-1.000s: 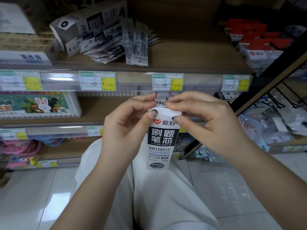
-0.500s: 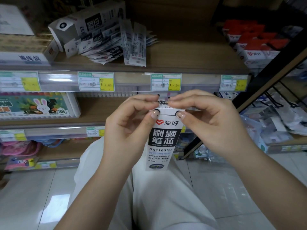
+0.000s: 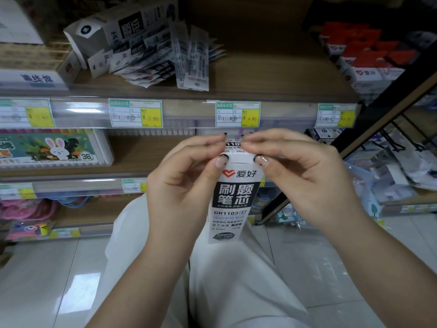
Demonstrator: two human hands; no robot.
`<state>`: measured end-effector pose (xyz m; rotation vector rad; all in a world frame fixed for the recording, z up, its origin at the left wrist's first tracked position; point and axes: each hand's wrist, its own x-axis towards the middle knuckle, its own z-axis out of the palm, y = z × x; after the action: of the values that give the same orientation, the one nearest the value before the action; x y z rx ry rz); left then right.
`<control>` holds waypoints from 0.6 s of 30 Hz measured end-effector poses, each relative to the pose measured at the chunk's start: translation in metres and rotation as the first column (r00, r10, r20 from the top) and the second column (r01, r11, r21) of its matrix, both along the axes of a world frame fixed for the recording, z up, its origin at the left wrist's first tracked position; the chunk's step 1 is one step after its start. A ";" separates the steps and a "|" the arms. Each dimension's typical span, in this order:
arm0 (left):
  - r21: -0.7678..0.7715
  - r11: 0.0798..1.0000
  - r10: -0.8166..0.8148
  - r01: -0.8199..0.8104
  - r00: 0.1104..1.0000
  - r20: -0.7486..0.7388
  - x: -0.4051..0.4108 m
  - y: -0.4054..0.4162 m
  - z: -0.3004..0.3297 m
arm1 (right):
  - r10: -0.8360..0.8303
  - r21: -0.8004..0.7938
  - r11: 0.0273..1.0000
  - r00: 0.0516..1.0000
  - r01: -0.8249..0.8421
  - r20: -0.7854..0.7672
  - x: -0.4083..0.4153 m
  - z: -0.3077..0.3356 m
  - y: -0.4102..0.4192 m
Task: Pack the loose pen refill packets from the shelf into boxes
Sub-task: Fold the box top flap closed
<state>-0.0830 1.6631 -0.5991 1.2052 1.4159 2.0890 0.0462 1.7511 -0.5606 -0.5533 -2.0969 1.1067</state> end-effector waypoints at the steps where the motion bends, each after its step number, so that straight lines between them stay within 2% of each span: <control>1: -0.002 1.000 0.012 -0.012 1.000 -0.025 -0.001 0.001 -0.001 | -0.006 0.003 1.000 1.000 0.006 0.000 -0.001 -0.001 0.000; 7: -0.006 1.000 0.025 -0.027 0.982 -0.186 -0.009 -0.001 -0.003 | 0.004 0.014 1.000 1.000 -0.005 0.031 -0.002 0.003 0.001; 13: 0.002 0.998 -0.066 0.066 0.996 -0.057 -0.011 -0.005 -0.003 | 0.045 0.062 0.997 0.999 -0.046 0.024 -0.008 0.009 0.001; 18: -0.017 0.997 -0.082 0.081 0.994 -0.069 -0.020 -0.011 0.003 | 0.117 -0.033 0.993 0.993 -0.116 0.023 -0.007 0.015 0.004</control>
<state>-0.1026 1.6524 -0.5964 1.3201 1.3841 1.9973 0.0388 1.7552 -0.5456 -0.4673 -2.1596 1.2059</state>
